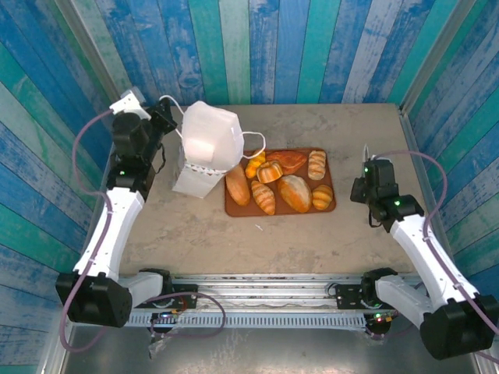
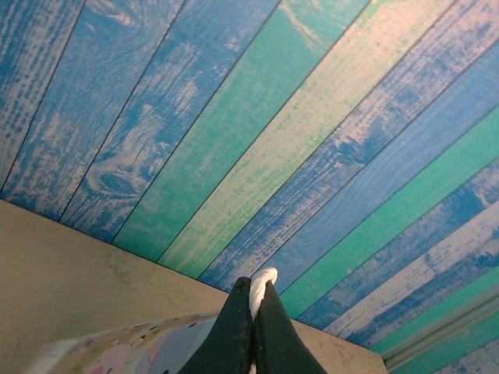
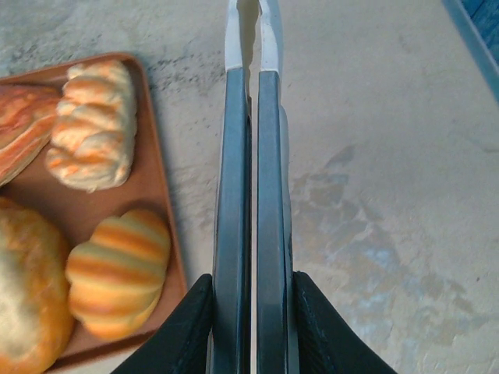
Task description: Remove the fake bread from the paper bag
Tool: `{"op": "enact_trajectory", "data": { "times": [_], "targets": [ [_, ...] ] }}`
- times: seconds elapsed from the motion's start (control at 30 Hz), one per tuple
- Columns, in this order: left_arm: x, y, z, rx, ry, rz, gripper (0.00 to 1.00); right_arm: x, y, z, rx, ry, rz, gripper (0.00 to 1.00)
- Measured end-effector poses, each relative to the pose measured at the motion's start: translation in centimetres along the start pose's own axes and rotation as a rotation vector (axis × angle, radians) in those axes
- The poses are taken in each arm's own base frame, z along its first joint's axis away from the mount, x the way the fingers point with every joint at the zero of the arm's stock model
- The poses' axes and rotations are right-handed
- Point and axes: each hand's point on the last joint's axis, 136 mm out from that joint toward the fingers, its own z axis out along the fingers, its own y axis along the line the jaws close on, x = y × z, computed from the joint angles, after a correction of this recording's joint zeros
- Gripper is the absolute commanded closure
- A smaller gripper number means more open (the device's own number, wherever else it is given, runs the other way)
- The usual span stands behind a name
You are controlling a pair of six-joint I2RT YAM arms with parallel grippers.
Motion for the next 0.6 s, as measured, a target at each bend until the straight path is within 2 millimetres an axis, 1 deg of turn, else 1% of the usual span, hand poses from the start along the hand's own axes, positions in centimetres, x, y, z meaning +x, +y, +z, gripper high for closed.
{"op": "enact_trajectory", "data": {
  "times": [0.13, 0.27, 0.43, 0.53, 0.6],
  "targets": [
    [-0.1, 1.0, 0.5, -0.037, -0.017, -0.037, 1.00, -0.6, -0.7, 2.0, 0.013, -0.001, -0.004, 0.79],
    [-0.2, 2.3, 1.3, -0.068, -0.029, -0.066, 1.00, -0.4, -1.1, 4.1, 0.010, 0.031, -0.004, 0.79],
    [0.2, 5.5, 3.4, -0.116, -0.020, -0.100, 1.00, 0.9, -1.9, 7.7, -0.004, 0.128, 0.001, 0.78],
    [1.2, 7.4, 4.9, -0.120, 0.017, -0.120, 1.00, 1.5, -2.0, 9.8, -0.017, 0.186, 0.002, 0.79],
    [1.8, 8.3, 5.8, -0.109, 0.047, -0.135, 1.00, 1.8, -1.9, 10.9, -0.028, 0.214, -0.002, 0.79]
  ]
}}
